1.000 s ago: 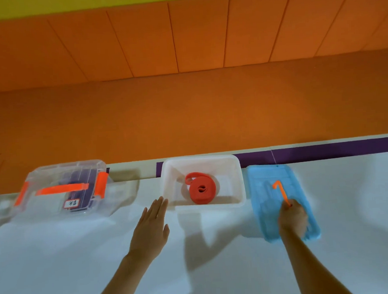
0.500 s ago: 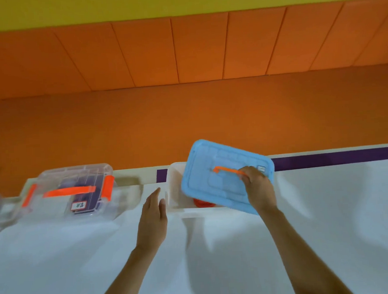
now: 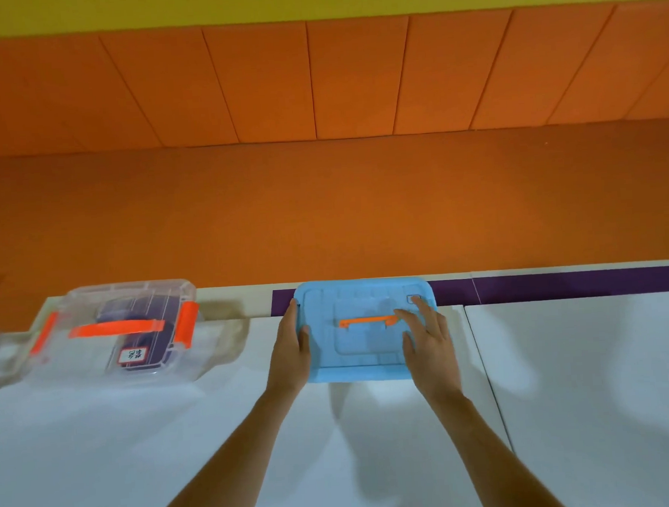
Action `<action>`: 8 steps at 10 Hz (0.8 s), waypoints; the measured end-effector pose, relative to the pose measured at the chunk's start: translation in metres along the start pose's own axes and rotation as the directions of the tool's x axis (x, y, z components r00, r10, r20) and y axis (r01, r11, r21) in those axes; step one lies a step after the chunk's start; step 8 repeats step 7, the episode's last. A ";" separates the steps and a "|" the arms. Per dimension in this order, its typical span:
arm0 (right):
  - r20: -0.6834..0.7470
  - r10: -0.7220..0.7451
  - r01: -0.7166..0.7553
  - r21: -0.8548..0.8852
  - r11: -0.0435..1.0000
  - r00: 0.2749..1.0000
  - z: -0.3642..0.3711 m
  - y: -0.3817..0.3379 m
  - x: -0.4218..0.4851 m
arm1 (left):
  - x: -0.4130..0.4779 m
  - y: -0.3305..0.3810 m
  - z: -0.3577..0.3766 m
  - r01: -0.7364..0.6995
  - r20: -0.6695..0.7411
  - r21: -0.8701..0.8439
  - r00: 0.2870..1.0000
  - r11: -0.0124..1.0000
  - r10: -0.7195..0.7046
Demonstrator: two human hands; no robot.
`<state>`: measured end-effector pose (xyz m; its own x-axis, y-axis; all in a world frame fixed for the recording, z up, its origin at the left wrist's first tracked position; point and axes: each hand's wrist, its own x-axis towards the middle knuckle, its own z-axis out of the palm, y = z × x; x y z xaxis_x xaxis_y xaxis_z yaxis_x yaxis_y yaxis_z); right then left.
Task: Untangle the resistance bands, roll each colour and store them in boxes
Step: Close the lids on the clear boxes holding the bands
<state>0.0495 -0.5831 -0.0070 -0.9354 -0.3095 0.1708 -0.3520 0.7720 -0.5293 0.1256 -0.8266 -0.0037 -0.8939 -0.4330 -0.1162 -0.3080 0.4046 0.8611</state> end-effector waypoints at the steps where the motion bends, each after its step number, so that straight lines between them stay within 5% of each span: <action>1: 0.045 0.207 -0.206 -0.027 0.978 0.977 -0.001 0.021 -0.005 | 0.009 -0.002 0.006 0.039 -0.074 0.021 0.997 0.999 -0.038; 2: 0.195 0.380 -0.418 0.222 0.881 0.904 0.003 0.027 -0.008 | 0.009 -0.005 0.014 0.101 -0.154 0.034 0.983 0.994 -0.095; 3: 0.197 0.456 -0.497 0.384 0.778 0.868 0.010 0.021 -0.010 | 0.003 -0.008 0.018 0.134 -0.194 0.021 0.973 0.991 -0.127; 8: 0.270 0.415 -0.484 0.283 0.828 0.869 -0.001 0.022 0.011 | 0.006 -0.005 0.007 0.157 -0.101 0.040 0.983 0.987 -0.153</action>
